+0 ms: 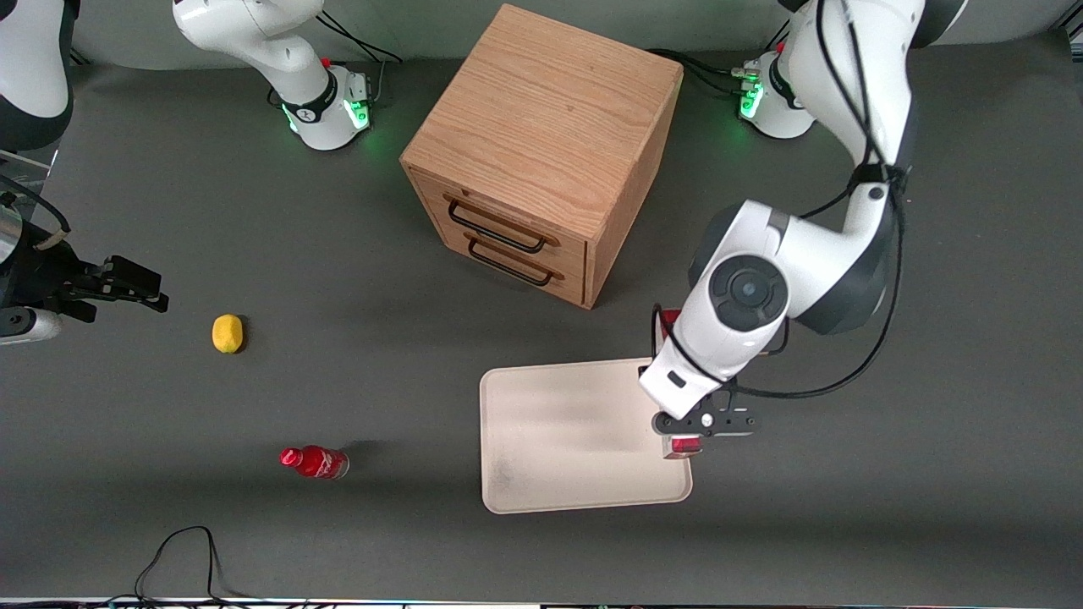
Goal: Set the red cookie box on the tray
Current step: 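Carry the cookie box over the white tray's edge, then lower the box onto the tray and open the left gripper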
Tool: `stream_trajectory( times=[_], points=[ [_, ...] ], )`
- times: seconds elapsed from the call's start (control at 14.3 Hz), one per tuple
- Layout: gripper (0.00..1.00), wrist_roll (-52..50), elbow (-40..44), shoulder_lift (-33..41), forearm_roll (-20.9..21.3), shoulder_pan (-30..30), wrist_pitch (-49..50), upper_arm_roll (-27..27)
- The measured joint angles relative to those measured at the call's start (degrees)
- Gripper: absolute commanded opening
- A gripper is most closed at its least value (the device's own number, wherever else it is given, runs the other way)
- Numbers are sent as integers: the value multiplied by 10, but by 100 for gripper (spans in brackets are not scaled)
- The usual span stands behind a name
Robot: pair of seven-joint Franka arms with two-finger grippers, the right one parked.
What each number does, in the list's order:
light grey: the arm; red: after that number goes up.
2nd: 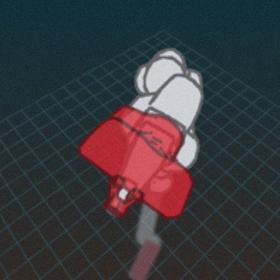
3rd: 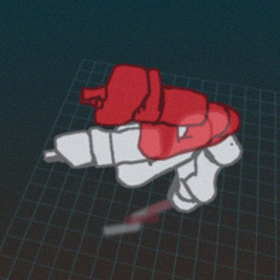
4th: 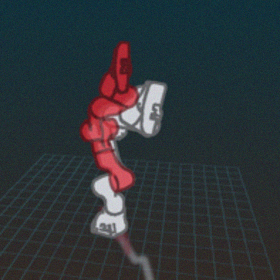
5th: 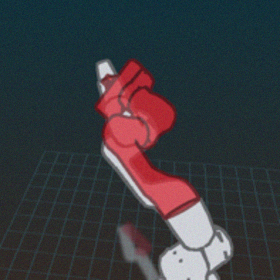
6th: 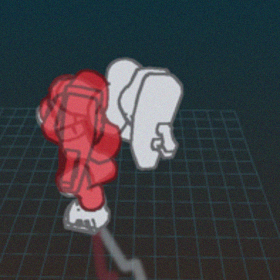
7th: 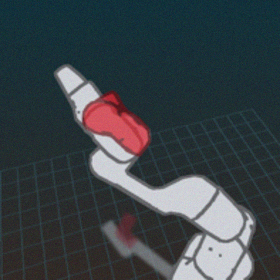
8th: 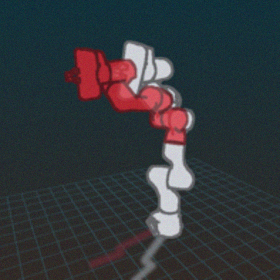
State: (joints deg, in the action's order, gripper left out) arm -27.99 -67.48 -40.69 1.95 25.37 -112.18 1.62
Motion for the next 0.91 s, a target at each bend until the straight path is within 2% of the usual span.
stream_trajectory(
  times=[0.42, 0.7, 0.77, 0.84, 0.91],
  points=[
    [0, -3, -51, -61, 5, -7, -147, -3],
    [0, -11, -56, -85, 20, -13, -168, -3],
    [33, -13, -56, -85, 20, -13, -168, -3],
    [79, -14, -56, -85, 21, -13, -168, -3],
    [94, -14, -56, -85, 21, -14, -168, -3]
  ],
)
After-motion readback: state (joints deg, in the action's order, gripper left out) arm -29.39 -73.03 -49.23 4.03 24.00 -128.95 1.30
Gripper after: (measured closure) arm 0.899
